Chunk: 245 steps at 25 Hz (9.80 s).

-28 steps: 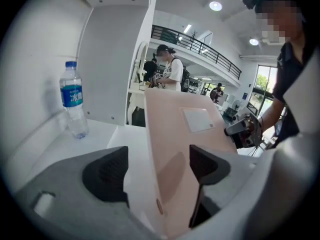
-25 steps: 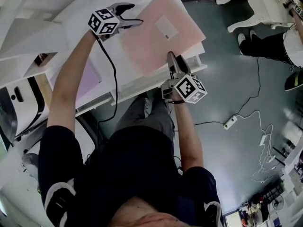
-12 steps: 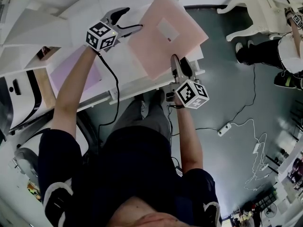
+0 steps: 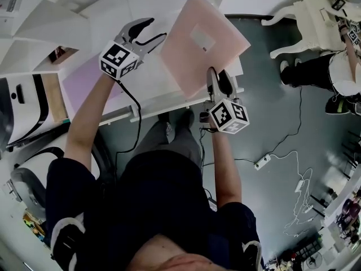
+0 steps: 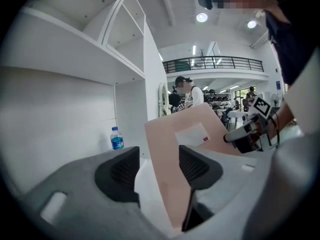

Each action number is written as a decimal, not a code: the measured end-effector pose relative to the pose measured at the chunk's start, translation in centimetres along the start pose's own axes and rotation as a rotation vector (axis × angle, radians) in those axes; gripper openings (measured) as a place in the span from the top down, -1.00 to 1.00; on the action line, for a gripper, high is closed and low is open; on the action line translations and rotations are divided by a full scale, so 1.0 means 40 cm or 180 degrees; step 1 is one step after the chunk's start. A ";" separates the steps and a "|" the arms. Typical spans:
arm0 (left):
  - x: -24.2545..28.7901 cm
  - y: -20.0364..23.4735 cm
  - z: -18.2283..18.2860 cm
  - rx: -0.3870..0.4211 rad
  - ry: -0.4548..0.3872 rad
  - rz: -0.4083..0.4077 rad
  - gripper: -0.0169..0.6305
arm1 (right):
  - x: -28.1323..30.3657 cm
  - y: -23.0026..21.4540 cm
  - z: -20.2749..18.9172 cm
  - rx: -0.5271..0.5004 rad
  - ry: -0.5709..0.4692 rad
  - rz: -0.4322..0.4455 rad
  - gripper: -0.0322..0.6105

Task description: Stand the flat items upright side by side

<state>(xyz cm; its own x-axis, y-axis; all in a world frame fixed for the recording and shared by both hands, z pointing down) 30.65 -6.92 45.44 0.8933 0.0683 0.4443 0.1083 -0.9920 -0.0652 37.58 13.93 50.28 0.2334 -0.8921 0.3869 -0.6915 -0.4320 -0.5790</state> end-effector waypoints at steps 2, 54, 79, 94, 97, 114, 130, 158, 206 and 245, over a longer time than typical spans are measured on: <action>-0.031 0.000 0.016 -0.0032 -0.0084 0.0123 0.30 | -0.003 0.010 0.015 -0.0047 -0.0028 0.0005 0.41; -0.909 -0.147 -0.063 -0.0784 -0.0484 0.2949 0.94 | 0.121 0.602 0.106 -0.1743 -0.0345 0.1048 0.42; -1.241 0.084 -0.218 -0.0721 -0.0551 0.3000 0.94 | 0.420 0.946 -0.001 -0.1970 -0.0462 0.0802 0.42; -1.312 0.137 -0.219 -0.0630 -0.0659 0.2944 0.94 | 0.579 1.046 -0.024 -0.2152 -0.0560 0.0669 0.42; -1.307 0.139 -0.215 -0.0658 -0.0647 0.3020 0.94 | 0.621 1.054 -0.033 -0.2196 -0.0531 0.0715 0.42; -1.296 0.162 -0.231 -0.0815 -0.0509 0.3392 0.94 | 0.809 1.052 -0.082 -0.2313 -0.0669 0.0726 0.41; -1.321 0.169 -0.283 -0.0872 -0.0401 0.3495 0.94 | 0.849 1.036 -0.153 -0.2460 -0.1075 0.0807 0.38; -1.287 0.166 -0.317 -0.0964 -0.0382 0.3432 0.94 | 0.847 1.009 -0.358 -0.2946 -0.0429 0.0908 0.38; -1.325 0.152 -0.348 -0.1051 -0.0414 0.3546 0.94 | 0.851 1.004 -0.433 -0.4060 0.0004 0.0977 0.34; -1.328 0.155 -0.357 -0.1078 -0.0456 0.3533 0.94 | 0.850 1.012 -0.407 -0.4494 0.0239 0.0992 0.30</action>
<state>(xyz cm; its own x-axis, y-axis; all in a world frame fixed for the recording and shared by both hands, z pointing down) -22.35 -18.21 34.22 0.4679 -0.8638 0.1869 -0.8650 -0.4910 -0.1032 6.40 -31.73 51.67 -0.0549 -0.8957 0.4413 -0.8016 0.3030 0.5154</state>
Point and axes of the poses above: the fingertips, and each gripper's own axes: x forward along the fingers, y to its left, z out of its top, the point moved 1 cm from there along -x, backward along the fingers, and after that the axes turned 8 degrees about y, right-handed, at the moved point
